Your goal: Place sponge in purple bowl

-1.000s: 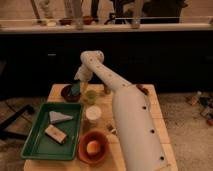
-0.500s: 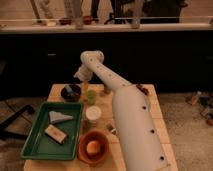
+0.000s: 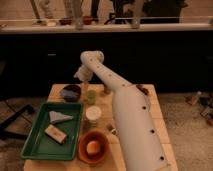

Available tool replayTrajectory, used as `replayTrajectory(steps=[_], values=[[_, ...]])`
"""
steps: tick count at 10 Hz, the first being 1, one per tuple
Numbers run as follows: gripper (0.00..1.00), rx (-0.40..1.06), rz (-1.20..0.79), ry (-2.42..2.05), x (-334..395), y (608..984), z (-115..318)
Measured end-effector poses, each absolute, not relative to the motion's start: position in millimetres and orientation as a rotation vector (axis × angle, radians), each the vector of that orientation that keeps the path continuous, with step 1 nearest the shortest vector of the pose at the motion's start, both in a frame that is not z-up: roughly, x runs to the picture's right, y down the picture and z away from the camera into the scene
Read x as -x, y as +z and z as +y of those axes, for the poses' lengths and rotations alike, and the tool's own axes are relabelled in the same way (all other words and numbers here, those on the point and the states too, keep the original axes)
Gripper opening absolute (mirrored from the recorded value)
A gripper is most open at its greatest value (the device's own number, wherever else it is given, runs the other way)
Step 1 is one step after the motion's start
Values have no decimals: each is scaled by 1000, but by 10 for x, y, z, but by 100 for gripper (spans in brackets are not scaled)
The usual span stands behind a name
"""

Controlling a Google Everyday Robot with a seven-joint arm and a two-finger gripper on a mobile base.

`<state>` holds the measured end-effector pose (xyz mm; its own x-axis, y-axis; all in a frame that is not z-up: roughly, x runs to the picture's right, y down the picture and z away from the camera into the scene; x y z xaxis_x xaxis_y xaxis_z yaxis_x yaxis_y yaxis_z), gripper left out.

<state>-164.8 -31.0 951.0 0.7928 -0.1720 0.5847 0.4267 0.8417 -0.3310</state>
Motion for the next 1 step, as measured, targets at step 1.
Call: replayTrajectory(steps=[1], values=[[80, 472, -571, -335, 1648, 9510, -310]])
